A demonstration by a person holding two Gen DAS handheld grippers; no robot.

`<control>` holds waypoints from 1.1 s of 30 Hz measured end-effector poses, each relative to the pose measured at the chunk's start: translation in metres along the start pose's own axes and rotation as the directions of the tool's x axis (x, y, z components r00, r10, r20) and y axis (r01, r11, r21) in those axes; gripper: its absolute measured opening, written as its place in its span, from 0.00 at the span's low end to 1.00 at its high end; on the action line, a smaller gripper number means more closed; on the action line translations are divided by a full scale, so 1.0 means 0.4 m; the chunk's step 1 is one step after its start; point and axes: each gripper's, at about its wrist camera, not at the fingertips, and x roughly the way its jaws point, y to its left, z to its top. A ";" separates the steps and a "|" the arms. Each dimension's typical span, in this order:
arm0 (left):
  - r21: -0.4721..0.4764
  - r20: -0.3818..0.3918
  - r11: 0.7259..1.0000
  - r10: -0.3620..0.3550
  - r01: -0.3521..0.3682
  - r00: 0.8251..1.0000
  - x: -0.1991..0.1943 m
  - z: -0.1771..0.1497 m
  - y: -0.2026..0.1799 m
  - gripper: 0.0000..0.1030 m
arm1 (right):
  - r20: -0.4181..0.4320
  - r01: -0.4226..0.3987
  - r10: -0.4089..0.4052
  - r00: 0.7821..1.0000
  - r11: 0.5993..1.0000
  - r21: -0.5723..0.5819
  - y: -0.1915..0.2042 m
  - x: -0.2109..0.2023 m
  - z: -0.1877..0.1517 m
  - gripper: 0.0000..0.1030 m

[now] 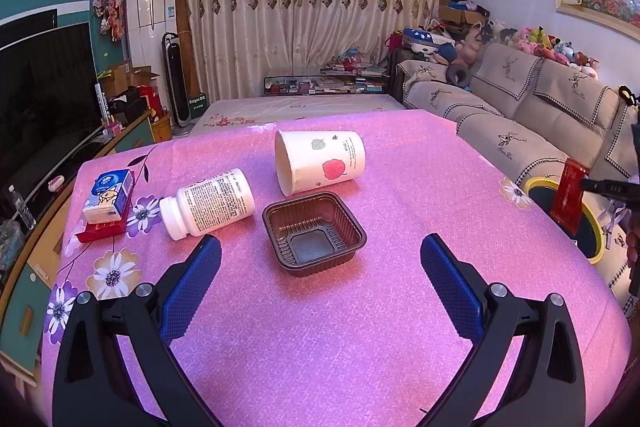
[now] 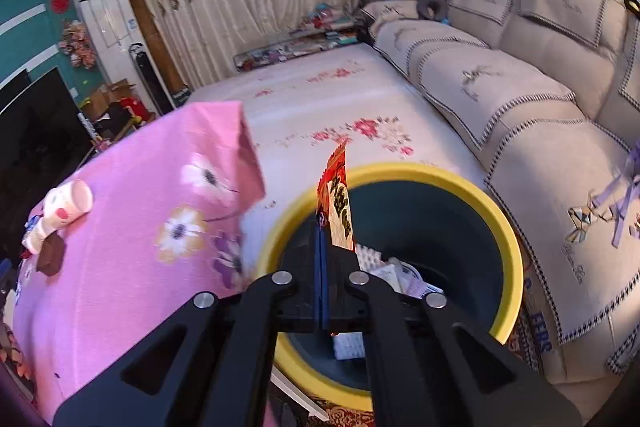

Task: Collect trash
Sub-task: 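Carry the snack packet over the bin and open the right gripper, then grasp the brown plastic tray with the left gripper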

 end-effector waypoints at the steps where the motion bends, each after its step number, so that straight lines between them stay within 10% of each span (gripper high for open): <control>1: -0.001 -0.002 1.000 0.000 0.000 1.000 0.001 -0.001 0.001 0.95 | -0.010 0.010 -0.010 1.000 1.000 0.008 -0.010 0.012 -0.004 0.01; 33: 0.031 -0.095 1.000 -0.003 0.006 0.995 0.035 0.035 -0.044 0.95 | -0.023 0.040 -0.040 0.999 0.999 0.001 -0.007 0.058 -0.035 0.17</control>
